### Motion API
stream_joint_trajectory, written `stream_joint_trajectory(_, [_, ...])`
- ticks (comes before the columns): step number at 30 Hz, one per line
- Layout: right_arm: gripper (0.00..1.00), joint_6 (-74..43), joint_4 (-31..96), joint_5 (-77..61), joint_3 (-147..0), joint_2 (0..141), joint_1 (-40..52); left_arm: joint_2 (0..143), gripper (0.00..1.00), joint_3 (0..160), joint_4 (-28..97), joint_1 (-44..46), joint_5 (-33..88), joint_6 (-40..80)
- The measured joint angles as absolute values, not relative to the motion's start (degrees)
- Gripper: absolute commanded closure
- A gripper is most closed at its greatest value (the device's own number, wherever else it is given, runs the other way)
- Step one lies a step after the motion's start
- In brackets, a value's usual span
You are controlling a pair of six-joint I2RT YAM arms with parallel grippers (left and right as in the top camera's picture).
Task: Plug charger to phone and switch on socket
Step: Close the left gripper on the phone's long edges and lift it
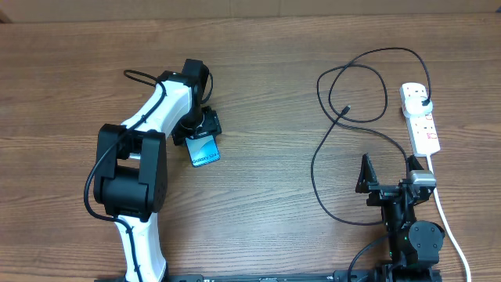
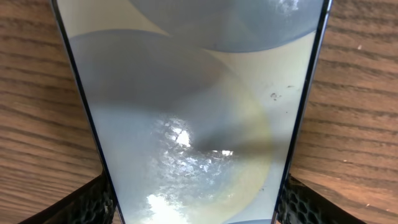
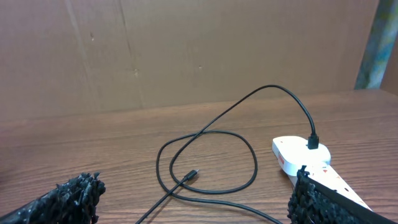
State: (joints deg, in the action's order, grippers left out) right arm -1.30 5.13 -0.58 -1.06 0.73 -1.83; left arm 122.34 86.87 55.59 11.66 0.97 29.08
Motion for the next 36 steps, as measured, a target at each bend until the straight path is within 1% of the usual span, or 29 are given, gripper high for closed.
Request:
stream_joint_trajectory(3, [0.0, -1.26, 5.17, -0.58, -1.06, 0.73, -1.83, 122.34, 0.3, 86.87, 55.61, 11.66, 1.06, 28.21])
stream_joint_trajectory(12, [0.0, -1.28, 5.15, -0.58, -1.06, 0.73, -1.85, 122.26, 0.31, 87.05, 56.05, 11.6, 2.31, 26.28])
stream_joint_trajectory(19, [0.0, -1.26, 5.15, -0.6, -1.06, 0.73, -1.85, 122.96, 0.36, 88.53, 59.75, 11.6, 3.9, 23.97])
stream_joint_trajectory(29, [0.0, -1.26, 5.13, -0.58, -1.06, 0.73, -1.85, 125.32, 0.36, 92.12, 67.7, 11.6, 9.3, 21.43])
stream_joint_trajectory(36, [0.0, -1.28, 5.13, -0.58, -1.06, 0.73, -1.83, 125.78, 0.36, 93.08, 68.86, 11.6, 10.83, 19.4])
